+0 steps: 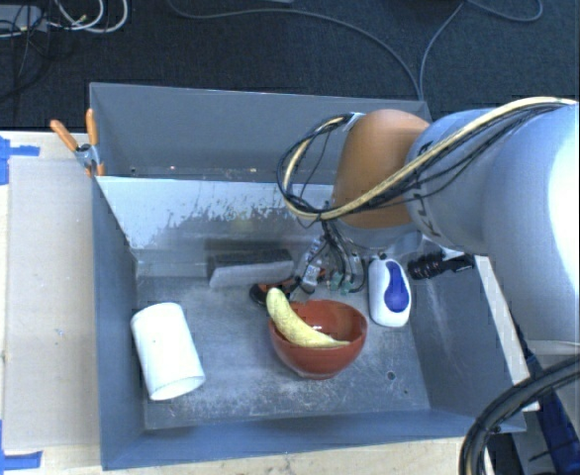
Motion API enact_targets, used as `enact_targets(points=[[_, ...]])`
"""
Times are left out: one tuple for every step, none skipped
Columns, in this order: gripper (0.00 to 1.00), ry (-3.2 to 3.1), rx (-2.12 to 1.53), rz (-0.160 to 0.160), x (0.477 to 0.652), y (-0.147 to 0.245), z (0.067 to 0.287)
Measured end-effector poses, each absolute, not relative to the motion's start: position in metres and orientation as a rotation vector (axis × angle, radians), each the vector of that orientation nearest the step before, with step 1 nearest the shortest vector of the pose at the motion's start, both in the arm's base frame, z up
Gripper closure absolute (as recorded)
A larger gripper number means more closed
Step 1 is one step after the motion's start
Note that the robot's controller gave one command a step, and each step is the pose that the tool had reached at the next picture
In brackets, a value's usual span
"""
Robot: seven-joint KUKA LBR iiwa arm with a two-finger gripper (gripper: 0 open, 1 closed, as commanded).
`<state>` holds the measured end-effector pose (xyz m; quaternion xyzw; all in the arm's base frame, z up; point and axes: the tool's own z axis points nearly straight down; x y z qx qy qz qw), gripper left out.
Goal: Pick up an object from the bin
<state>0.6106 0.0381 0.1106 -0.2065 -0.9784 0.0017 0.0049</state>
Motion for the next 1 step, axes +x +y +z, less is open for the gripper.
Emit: enact_targets(points=[[1.00, -3.068, -0.645, 0.003, 0.6113, 0.0377, 0.1359]])
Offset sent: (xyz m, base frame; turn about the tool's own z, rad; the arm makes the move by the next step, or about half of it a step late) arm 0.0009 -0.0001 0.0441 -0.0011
